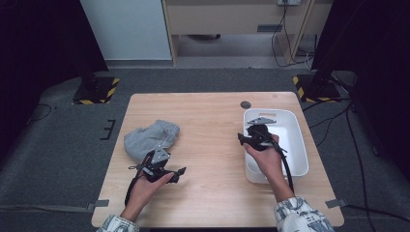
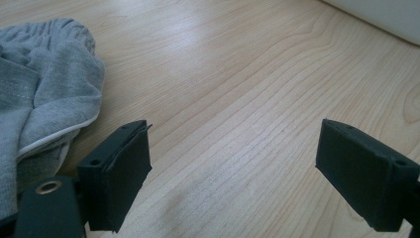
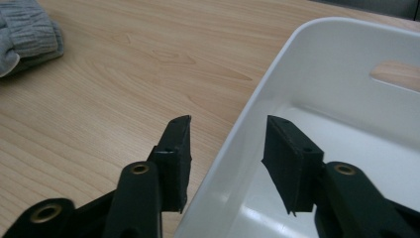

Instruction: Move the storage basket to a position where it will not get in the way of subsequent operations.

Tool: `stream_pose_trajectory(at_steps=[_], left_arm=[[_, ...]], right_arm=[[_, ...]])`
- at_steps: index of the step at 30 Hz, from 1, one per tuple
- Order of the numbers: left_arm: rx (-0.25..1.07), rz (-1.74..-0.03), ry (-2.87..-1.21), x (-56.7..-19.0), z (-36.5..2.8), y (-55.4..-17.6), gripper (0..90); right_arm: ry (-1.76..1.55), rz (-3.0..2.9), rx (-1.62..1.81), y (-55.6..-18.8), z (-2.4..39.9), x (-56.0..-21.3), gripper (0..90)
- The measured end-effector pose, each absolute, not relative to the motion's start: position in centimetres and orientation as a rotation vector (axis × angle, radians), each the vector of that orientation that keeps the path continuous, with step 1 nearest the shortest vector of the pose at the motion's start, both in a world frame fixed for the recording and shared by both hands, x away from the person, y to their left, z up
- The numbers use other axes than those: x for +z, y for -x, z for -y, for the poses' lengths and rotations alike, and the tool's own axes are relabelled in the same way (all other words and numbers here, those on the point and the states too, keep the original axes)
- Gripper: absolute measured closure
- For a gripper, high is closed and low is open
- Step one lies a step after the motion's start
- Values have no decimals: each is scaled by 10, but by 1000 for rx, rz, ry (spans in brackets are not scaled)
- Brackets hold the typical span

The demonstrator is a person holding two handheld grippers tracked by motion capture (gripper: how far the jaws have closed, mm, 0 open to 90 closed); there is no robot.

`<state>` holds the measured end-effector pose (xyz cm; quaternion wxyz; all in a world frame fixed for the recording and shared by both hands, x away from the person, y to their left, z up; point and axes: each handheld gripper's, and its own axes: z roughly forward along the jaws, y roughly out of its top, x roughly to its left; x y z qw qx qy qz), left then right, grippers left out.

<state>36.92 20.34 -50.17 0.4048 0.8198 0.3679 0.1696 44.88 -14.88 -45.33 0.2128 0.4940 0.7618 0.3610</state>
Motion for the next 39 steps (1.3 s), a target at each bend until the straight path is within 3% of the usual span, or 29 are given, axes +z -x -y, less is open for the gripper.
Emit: stream_pose_trajectory(at_steps=[8, 39], left_arm=[[426, -936, -2066, -502, -205, -369, 132], [442, -944, -2065, -503, -205, -369, 121]], right_arm=[[-1366, -2144, 945, -452, 143, -456, 683], [-1403, -2087, 929, -452, 182, -457, 751]])
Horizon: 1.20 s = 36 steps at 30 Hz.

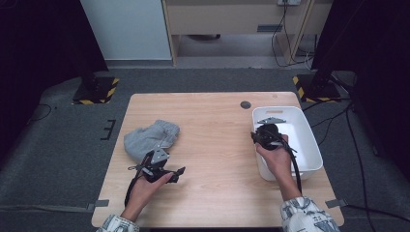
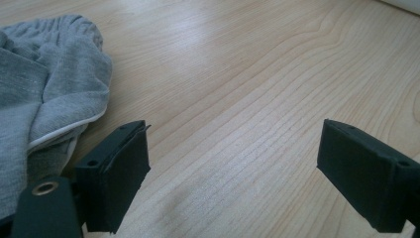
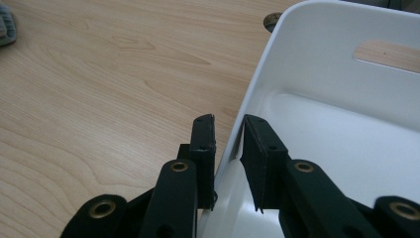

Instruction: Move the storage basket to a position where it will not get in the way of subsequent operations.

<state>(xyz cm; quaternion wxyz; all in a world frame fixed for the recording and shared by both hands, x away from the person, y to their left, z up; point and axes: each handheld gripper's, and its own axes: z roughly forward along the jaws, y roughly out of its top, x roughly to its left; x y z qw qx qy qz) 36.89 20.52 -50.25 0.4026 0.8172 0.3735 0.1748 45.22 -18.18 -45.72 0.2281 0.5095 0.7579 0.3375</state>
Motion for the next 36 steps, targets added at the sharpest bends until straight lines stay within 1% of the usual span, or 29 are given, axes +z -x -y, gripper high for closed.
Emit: stream_pose_trajectory(at_steps=[21, 36], left_arm=[[450, -937, -2074, -503, -203, -369, 123], [457, -935, -2078, -504, -204, -369, 122]], right_arm=[[-1413, -2060, 917, -454, 208, -457, 764], [-1424, -2046, 907, -456, 216, -457, 764]])
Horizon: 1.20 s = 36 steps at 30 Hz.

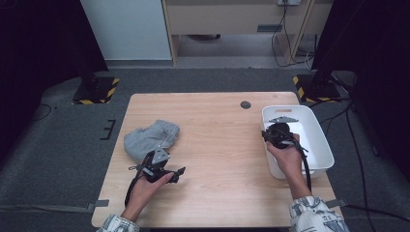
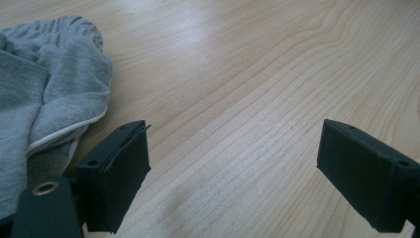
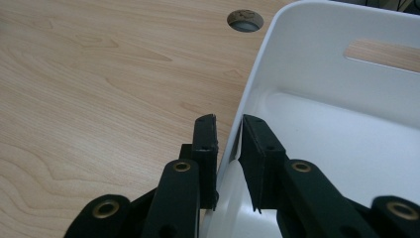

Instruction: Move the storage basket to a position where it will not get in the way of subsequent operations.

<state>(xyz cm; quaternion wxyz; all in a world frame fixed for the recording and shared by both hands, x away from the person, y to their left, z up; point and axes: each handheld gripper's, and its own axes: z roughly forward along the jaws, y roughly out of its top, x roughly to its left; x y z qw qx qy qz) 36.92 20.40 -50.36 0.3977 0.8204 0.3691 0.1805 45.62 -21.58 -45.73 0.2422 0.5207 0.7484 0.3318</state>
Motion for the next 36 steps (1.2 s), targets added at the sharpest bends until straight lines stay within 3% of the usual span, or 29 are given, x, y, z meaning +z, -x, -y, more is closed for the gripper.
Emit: stream_pose_trajectory(at_steps=[8, 15, 20, 26, 36], left_arm=[[460, -934, -2080, -504, -203, -369, 121], [465, -932, -2086, -504, -203, -369, 118], [470, -931, -2086, -504, -204, -370, 118], [471, -936, -2083, -505, -205, -370, 115], [473, -949, -2056, -504, -210, -370, 112]], right_arm=[[-1430, -2045, 908, -457, 218, -457, 734], [-1424, -1983, 969, -452, 223, -449, 405], [-1412, -1918, 994, -448, 225, -438, 242], [-1355, -1886, 1058, -439, 213, -420, 147], [-1240, -1916, 1120, -431, 176, -402, 96]])
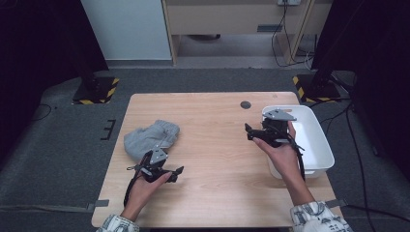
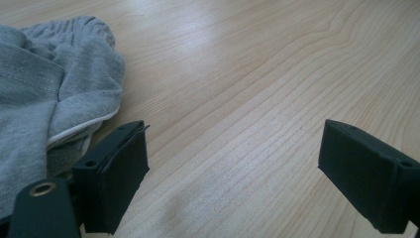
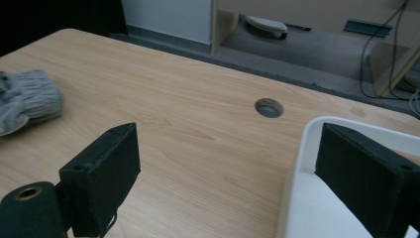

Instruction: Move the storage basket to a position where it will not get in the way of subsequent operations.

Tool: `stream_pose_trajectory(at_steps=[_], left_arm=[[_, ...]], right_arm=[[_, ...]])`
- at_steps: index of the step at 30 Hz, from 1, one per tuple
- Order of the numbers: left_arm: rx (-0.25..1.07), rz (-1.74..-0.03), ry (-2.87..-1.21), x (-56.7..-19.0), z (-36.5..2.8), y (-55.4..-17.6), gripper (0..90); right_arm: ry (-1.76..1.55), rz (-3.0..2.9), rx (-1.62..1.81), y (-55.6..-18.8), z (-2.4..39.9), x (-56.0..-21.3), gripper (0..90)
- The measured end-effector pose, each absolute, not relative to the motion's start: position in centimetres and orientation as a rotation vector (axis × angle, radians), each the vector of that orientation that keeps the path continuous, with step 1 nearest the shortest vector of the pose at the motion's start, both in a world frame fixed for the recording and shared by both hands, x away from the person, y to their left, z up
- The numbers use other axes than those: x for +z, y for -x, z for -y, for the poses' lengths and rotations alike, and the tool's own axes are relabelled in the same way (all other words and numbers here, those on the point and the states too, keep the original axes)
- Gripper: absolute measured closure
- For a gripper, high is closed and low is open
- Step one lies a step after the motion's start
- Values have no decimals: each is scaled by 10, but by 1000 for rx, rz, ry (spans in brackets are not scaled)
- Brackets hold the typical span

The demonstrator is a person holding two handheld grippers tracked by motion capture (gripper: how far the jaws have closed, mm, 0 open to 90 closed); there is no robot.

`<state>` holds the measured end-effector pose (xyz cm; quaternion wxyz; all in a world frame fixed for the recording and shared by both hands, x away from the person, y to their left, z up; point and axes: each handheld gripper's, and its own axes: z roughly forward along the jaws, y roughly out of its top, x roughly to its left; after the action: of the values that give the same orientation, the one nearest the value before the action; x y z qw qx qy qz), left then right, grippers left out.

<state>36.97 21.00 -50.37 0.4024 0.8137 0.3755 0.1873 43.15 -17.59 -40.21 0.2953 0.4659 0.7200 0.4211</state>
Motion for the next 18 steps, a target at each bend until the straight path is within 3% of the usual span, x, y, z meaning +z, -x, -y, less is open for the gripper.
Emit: stream_pose_trajectory(at_steps=[7, 18], left_arm=[[477, -938, -2051, -504, -212, -372, 96], [520, -929, -2059, -502, -215, -369, 81]], right_arm=[[-1195, -2001, 1148, -430, 148, -417, 89], [-1196, -2132, 1130, -429, 120, -448, 186]])
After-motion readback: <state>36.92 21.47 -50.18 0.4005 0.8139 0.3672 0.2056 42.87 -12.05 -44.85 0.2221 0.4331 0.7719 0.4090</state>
